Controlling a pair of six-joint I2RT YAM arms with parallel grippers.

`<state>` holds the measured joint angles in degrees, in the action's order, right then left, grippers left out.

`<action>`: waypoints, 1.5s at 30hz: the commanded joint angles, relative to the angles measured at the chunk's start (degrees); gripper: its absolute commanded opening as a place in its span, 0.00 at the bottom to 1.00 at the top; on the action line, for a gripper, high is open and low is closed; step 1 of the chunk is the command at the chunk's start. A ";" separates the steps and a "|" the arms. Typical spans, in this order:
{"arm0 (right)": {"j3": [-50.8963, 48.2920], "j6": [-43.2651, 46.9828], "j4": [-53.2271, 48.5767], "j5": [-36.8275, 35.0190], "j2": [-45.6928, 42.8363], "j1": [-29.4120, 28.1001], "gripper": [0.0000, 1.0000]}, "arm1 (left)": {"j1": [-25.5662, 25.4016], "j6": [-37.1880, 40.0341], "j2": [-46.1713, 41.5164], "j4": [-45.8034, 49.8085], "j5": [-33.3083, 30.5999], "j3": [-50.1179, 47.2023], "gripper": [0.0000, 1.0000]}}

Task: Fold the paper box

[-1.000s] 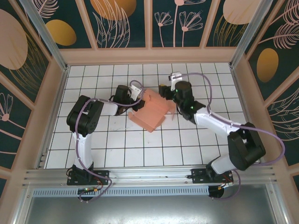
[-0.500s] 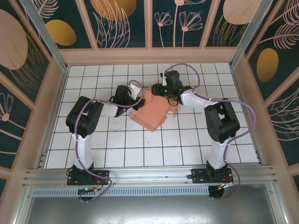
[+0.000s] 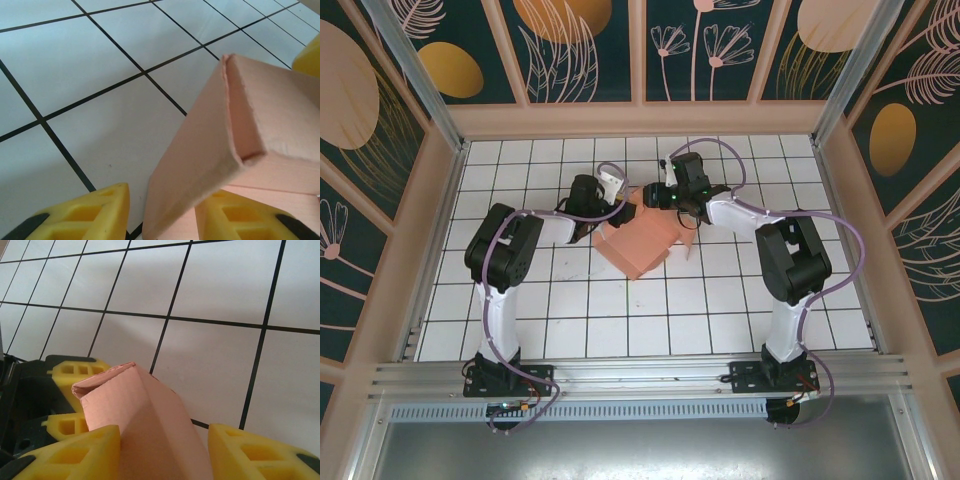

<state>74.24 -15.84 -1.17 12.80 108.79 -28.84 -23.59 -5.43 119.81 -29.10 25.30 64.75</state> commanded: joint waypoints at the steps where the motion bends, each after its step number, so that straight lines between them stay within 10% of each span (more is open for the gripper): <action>1: -0.94 -0.78 -1.16 1.22 -0.43 0.31 0.49 | -0.31 -1.04 1.46 1.89 -0.86 2.34 0.44; 9: -1.21 -1.13 -0.95 3.00 -0.79 0.69 0.49 | -0.36 -2.12 2.60 4.90 -1.55 5.03 0.45; 27: -5.22 -5.46 5.61 1.64 -8.69 1.69 0.55 | -1.35 -0.55 -1.84 -1.46 -1.16 -3.24 0.03; 45: -7.48 -12.19 2.14 10.02 -10.93 1.73 0.58 | -8.53 -2.73 -16.03 -10.37 -19.90 -19.82 0.00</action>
<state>67.53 -25.74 1.80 18.41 99.77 -26.24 -31.77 -6.33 107.53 -36.93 10.28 46.92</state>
